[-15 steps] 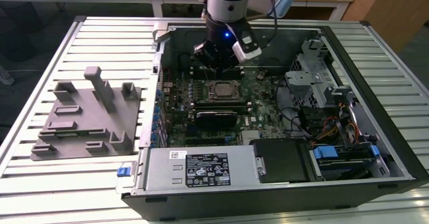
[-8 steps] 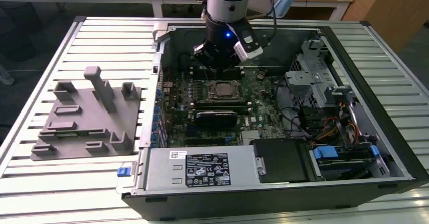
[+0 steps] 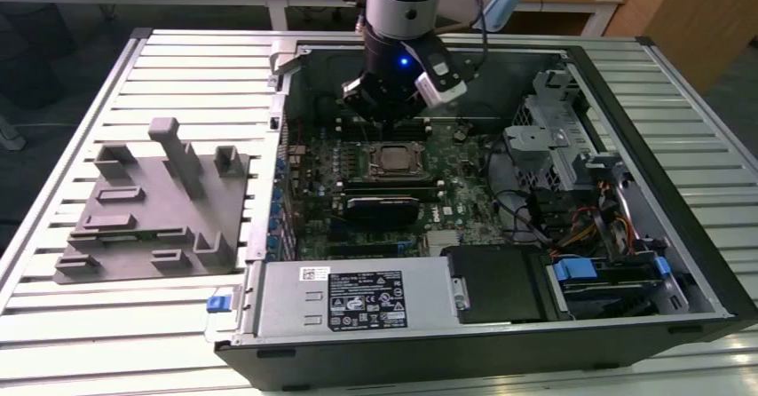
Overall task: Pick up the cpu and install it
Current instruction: 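Install the first cpu locking lever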
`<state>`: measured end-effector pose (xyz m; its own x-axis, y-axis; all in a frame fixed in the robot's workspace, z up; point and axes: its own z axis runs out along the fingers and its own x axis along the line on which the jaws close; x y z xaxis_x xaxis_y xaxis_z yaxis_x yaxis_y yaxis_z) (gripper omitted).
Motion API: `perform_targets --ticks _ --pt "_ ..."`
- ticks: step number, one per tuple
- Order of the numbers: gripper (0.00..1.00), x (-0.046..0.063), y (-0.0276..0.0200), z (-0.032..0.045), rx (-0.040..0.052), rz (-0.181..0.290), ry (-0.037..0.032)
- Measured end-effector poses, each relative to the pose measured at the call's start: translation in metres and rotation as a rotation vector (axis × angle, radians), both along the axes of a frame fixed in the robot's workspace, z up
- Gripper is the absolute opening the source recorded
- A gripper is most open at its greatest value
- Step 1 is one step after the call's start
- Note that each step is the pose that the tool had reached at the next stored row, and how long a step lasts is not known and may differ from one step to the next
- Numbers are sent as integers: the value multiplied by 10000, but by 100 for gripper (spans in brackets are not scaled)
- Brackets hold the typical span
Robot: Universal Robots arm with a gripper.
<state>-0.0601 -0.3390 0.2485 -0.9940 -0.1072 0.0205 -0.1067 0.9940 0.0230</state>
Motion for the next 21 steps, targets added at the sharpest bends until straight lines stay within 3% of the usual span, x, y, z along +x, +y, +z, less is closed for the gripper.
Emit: perform_targets --ticks 15,21 --pt "11 -24 0 -1 2 477 -2" --pt "11 -114 0 0 -2 479 -85"
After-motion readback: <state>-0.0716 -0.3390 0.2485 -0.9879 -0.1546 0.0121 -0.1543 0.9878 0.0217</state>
